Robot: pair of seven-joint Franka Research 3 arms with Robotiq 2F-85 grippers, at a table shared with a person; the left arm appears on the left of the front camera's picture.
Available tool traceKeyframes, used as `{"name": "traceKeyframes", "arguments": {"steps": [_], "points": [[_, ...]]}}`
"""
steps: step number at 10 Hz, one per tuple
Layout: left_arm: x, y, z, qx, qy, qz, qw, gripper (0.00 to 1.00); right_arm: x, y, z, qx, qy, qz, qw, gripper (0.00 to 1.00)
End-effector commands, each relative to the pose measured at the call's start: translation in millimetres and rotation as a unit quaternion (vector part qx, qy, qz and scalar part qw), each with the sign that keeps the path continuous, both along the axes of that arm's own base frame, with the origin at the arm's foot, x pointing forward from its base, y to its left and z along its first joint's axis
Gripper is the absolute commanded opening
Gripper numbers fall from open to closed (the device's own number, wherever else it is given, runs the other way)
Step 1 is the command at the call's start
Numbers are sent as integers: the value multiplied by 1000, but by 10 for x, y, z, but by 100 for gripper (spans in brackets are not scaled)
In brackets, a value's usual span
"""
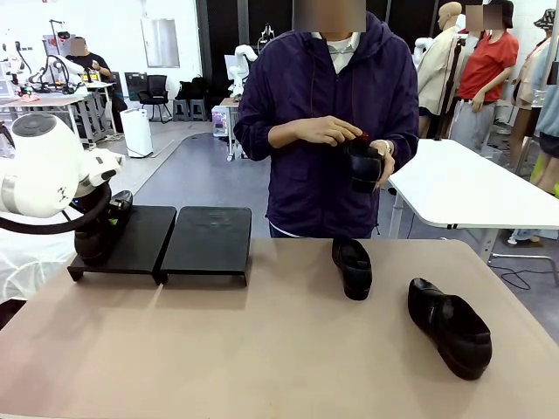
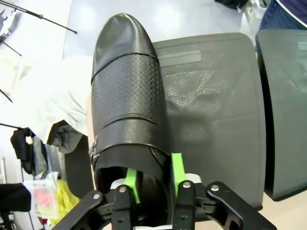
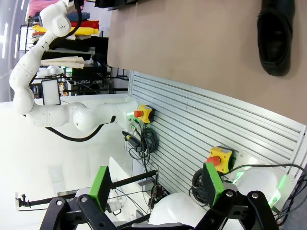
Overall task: Organize the shoes by placing them on the stand.
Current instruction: Place the Shoe from the middle of the table onto the Shoes Stand.
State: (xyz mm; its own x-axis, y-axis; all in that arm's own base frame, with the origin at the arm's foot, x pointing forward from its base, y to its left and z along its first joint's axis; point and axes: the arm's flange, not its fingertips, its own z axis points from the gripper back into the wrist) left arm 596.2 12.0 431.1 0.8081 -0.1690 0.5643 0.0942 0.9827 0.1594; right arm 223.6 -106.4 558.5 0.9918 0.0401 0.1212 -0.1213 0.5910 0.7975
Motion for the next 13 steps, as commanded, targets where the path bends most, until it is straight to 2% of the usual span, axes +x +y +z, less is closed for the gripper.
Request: {"name": "traceKeyframes", "arguments": {"steps": [1, 3, 4, 5, 7, 8, 9, 10, 11, 12, 13], "points": [[55, -24, 39, 5, -6, 16, 1000, 100, -2, 5, 18, 9, -3, 4, 1000, 100], [23, 81, 217, -17, -24, 5, 1000, 100, -2, 5, 18, 9, -3, 4, 1000, 100], [-44, 137, 406, -26, -26, -26, 999, 100, -2, 5, 18, 9, -3, 4, 1000, 100], [-126, 169, 621, -21, 1, -40, 999, 100, -2, 5, 18, 9, -3, 4, 1000, 100], [-446, 331, 1091, -25, 59, -128, 990, 100, -2, 5, 18, 9, -3, 4, 1000, 100], [-682, 468, 1237, -34, 101, -169, 980, 100, -2, 5, 18, 9, -3, 4, 1000, 100], [-969, 652, 1397, -76, 144, -227, 960, 100, -2, 5, 18, 9, -3, 4, 1000, 100], [-1255, 853, 1561, -123, 151, -232, 953, 100, -2, 5, 18, 9, -3, 4, 1000, 100], [-1567, 1067, 1711, -190, 143, -259, 936, 100, -2, 5, 18, 9, -3, 4, 1000, 100], [-1830, 1232, 1753, -231, 128, -255, 930, 100, -2, 5, 18, 9, -3, 4, 1000, 100], [-2097, 1363, 1704, -252, 101, -225, 936, 100, -2, 5, 18, 9, -3, 4, 1000, 100]]}}
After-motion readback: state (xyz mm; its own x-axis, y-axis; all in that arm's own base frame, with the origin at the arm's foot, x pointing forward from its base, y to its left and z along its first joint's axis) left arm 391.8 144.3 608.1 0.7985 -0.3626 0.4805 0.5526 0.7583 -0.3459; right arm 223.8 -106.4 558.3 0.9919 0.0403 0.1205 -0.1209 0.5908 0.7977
